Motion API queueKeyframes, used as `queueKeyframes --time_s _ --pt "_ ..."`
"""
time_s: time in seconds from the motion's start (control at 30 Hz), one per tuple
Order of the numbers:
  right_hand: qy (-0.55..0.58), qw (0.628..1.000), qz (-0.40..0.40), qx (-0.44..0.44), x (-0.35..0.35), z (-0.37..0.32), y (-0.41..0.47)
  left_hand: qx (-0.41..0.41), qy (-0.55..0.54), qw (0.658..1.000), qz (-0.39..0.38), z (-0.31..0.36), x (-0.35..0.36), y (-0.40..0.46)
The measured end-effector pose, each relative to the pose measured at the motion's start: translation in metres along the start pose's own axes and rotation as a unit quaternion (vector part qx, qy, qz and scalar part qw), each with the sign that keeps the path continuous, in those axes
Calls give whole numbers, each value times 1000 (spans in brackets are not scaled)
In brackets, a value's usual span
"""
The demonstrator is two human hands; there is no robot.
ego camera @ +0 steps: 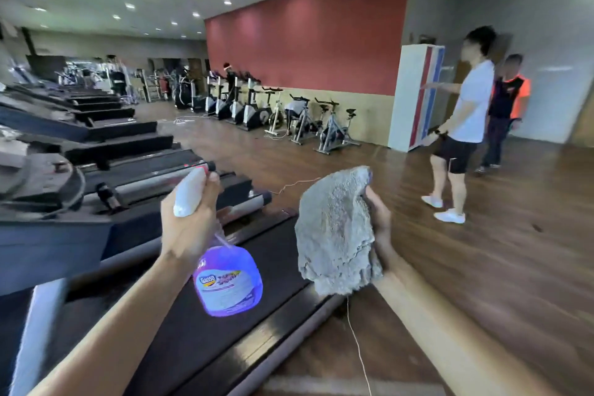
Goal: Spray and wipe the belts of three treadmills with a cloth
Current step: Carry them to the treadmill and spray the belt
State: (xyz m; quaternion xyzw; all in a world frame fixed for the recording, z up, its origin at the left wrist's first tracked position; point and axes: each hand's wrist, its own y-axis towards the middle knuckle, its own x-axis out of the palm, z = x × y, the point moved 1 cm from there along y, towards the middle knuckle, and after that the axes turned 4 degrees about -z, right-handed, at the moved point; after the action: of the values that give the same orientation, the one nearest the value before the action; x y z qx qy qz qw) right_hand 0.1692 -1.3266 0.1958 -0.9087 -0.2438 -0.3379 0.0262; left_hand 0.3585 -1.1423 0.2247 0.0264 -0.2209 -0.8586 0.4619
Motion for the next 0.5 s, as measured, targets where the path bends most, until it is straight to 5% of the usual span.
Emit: queueKeyframes --time_s 0.3,0.5 --pt "-22 993 112 -30 -86 -7 158 -4 -35 997 -63 -89 120 119" --pt "-1 994 107 -14 -102 -4 248 -25 -14 997 -69 -136 181 188"
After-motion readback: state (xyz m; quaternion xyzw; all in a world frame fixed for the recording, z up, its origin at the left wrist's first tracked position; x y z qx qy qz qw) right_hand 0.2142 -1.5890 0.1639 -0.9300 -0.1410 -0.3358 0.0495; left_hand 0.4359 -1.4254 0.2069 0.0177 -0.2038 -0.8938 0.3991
